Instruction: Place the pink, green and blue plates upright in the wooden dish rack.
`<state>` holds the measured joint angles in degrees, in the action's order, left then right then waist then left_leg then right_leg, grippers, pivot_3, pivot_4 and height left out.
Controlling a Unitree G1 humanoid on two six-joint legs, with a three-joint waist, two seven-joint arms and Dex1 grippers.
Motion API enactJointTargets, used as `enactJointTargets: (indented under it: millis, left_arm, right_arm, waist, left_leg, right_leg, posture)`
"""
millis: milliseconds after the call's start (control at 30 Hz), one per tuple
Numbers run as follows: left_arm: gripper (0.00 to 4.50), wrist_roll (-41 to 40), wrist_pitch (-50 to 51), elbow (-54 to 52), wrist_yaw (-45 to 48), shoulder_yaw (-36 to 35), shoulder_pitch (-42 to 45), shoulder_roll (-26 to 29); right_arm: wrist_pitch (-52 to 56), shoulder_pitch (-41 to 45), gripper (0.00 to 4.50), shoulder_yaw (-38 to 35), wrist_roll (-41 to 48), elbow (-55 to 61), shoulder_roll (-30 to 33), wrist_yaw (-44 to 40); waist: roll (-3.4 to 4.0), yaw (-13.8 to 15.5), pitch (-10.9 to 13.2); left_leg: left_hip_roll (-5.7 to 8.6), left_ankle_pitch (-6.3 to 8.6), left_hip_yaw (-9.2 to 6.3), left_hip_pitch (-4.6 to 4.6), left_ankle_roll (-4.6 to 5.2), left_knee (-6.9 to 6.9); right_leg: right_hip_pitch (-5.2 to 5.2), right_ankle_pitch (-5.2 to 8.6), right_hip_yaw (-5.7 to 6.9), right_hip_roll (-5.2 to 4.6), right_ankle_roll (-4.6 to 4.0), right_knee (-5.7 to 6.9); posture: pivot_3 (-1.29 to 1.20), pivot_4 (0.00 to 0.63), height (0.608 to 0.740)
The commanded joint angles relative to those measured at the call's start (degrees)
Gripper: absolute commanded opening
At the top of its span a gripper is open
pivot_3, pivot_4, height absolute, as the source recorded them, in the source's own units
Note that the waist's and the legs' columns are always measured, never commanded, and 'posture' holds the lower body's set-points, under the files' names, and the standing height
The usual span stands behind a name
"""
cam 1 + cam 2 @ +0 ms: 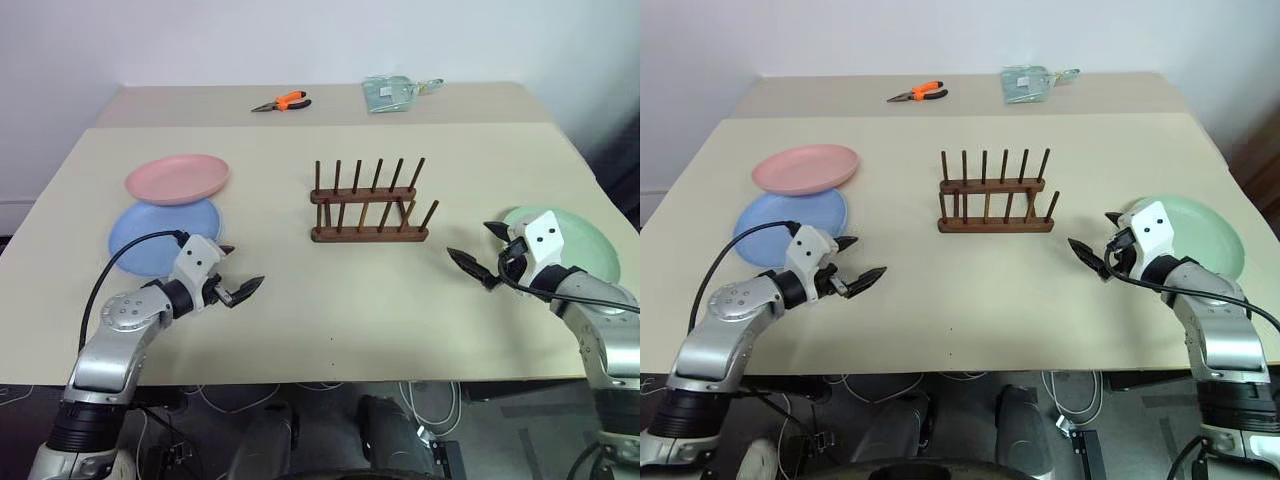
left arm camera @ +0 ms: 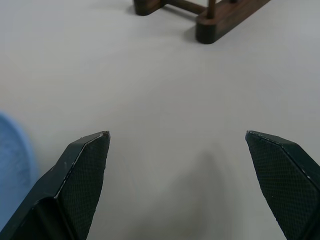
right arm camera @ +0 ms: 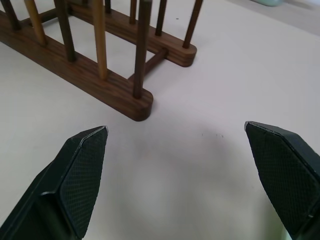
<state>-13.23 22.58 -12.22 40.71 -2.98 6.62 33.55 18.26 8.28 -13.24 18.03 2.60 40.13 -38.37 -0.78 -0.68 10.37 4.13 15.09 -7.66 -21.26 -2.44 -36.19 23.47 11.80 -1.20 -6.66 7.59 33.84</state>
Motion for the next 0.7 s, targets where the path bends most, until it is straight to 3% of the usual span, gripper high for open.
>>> enactJointTargets:
  millis: [33,233,433,533,700]
  left_arm:
    - [4.46,-0.4,0.3,-1.8,-0.3,0.0,1.0,0.2]
    - [4.46,-0.6,0.1,0.0,0.4,1.1,2.7,-0.7]
    - [4.46,0.5,-2.3,9.3,4.7,5.1,9.7,-2.0]
    - [4.46,3.1,-6.7,18.6,7.7,9.3,16.0,-3.8]
    - [4.46,7.4,-15.5,43.2,10.1,14.1,31.8,-12.2]
  right_arm:
    - [-1.4,1.9,4.5,-0.1,-0.8,1.5,-0.6,1.0]
    - [-0.4,3.6,4.5,1.4,-0.5,0.6,-1.7,0.3]
    - [-0.7,1.4,4.5,2.4,-2.5,4.6,-3.8,3.6]
    - [-0.3,-1.2,4.5,2.9,-3.1,8.3,-5.4,5.9]
    - [1.5,-5.8,4.5,1.5,-3.7,15.2,-7.7,10.2]
  waist:
    - [0.0,0.0,0.0]
    - [0.0,0.1,0.0]
    - [-0.01,0.3,0.0]
    - [-0.02,0.3,0.0]
    - [-0.06,1.2,0.0]
  left_leg:
    - [0.0,0.0,0.0,0.0,0.0,0.0]
    - [0.01,0.0,0.0,-0.01,0.0,-0.01]
    - [0.03,0.0,-0.02,-0.02,0.0,-0.02]
    - [0.06,0.0,-0.03,-0.02,0.0,-0.03]
    - [0.11,-0.01,-0.03,-0.05,0.0,-0.11]
  right_leg:
    - [0.0,0.0,0.01,0.0,0.0,0.0]
    - [0.0,-0.01,0.01,0.0,0.02,0.0]
    - [0.0,-0.03,0.02,0.0,0.04,0.0]
    - [-0.01,-0.03,0.03,-0.01,0.06,0.01]
    - [-0.01,-0.05,0.05,-0.01,0.09,0.05]
  posture:
    - [0.0,0.15,0.74]
    - [0.0,0.15,0.74]
    - [0.0,0.15,0.74]
    - [0.0,0.15,0.74]
    - [0.0,0.15,0.74]
